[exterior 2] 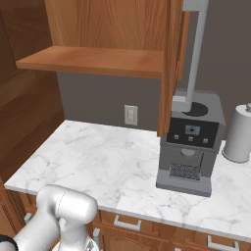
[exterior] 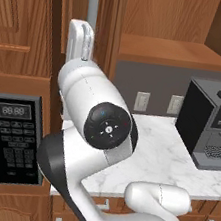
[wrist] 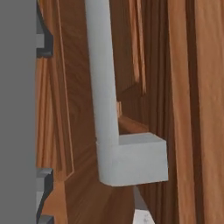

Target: Open the cabinet. Pick the spray and place it next to the sink. Then close the cabinet.

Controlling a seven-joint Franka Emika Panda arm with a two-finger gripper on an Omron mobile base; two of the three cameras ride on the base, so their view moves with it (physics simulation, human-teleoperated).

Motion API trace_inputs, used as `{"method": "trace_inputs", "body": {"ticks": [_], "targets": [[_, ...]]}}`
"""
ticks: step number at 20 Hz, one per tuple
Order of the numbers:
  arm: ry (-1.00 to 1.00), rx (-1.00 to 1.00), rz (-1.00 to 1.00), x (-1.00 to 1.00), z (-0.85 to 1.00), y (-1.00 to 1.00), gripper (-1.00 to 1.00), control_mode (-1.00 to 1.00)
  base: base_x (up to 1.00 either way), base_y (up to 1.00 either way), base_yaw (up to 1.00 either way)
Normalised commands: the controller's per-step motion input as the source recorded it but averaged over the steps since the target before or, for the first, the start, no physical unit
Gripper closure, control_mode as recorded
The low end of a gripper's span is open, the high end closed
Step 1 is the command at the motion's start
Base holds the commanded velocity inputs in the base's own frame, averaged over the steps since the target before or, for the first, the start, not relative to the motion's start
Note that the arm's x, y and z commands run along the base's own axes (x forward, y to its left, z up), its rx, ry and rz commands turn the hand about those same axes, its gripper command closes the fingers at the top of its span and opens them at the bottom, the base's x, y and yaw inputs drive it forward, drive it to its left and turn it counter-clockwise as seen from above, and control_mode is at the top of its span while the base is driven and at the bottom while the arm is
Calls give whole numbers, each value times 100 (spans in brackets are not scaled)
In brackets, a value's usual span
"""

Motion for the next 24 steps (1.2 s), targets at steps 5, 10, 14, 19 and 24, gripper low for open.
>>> {"method": "trace_inputs", "body": {"ticks": [5,10,14,19,24], "targets": [[9,-5,0,18,0,0,-100,-100,0,0,0],[9,-2,0,20,-1,-6,-100,-100,0,0,0],[9,0,0,22,-5,-18,-100,-100,0,0,0],[5,0,0,18,-3,-12,-100,-100,0,0,0],[1,0,0,0,0,-35,-100,-100,0,0,0]]}}
